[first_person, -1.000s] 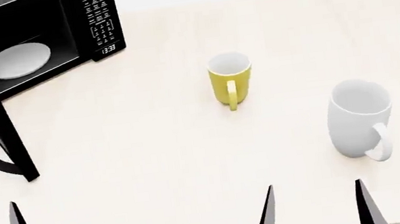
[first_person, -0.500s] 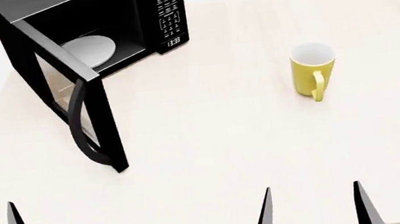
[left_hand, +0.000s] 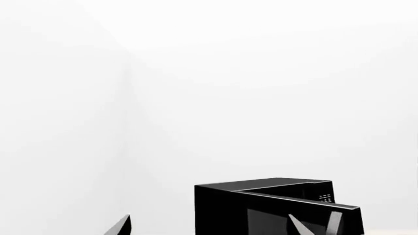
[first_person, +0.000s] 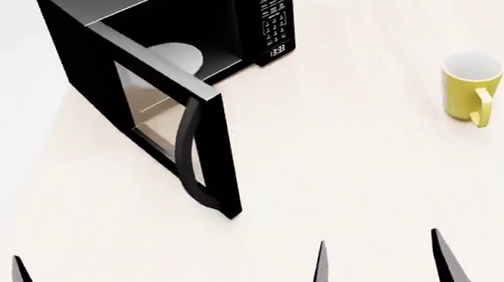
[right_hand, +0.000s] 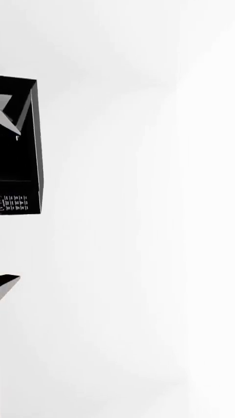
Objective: Close the microwave.
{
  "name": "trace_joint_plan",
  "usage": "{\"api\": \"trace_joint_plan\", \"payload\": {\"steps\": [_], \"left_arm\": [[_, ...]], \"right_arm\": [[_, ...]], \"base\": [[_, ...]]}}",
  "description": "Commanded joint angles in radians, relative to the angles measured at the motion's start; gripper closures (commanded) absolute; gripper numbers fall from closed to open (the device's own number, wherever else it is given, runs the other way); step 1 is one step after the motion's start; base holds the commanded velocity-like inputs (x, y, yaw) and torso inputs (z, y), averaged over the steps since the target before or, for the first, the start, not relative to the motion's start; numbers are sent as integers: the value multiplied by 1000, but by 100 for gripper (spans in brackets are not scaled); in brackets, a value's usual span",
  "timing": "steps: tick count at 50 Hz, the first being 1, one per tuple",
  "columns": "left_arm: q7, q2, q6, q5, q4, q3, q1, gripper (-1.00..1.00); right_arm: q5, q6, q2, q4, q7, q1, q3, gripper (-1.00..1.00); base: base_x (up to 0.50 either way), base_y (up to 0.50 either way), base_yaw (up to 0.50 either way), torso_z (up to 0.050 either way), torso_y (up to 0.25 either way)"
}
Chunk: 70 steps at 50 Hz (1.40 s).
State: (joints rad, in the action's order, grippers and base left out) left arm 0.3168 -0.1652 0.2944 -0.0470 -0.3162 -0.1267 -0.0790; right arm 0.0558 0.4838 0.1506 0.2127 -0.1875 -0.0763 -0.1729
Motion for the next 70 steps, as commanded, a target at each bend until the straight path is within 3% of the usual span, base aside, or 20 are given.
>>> {"api": "trace_joint_plan", "payload": {"steps": [1,63,70], "left_arm": [[4,-7,7,1,21,-19,2,-100],[46,-44,0,11,10,-56,4,-100],[46,-56,-29,54,-11,-35,13,-100]], "right_arm": [[-81,-15,15,20,-1,-5,-36,-100],[-89,27,53,11,-56,-2,-67,-100],[-90,52,54,0,-67,-1,-68,-100]], "base": [[500,55,0,0,0],[500,10,0,0,0],[11,0,0,0,0]]}}
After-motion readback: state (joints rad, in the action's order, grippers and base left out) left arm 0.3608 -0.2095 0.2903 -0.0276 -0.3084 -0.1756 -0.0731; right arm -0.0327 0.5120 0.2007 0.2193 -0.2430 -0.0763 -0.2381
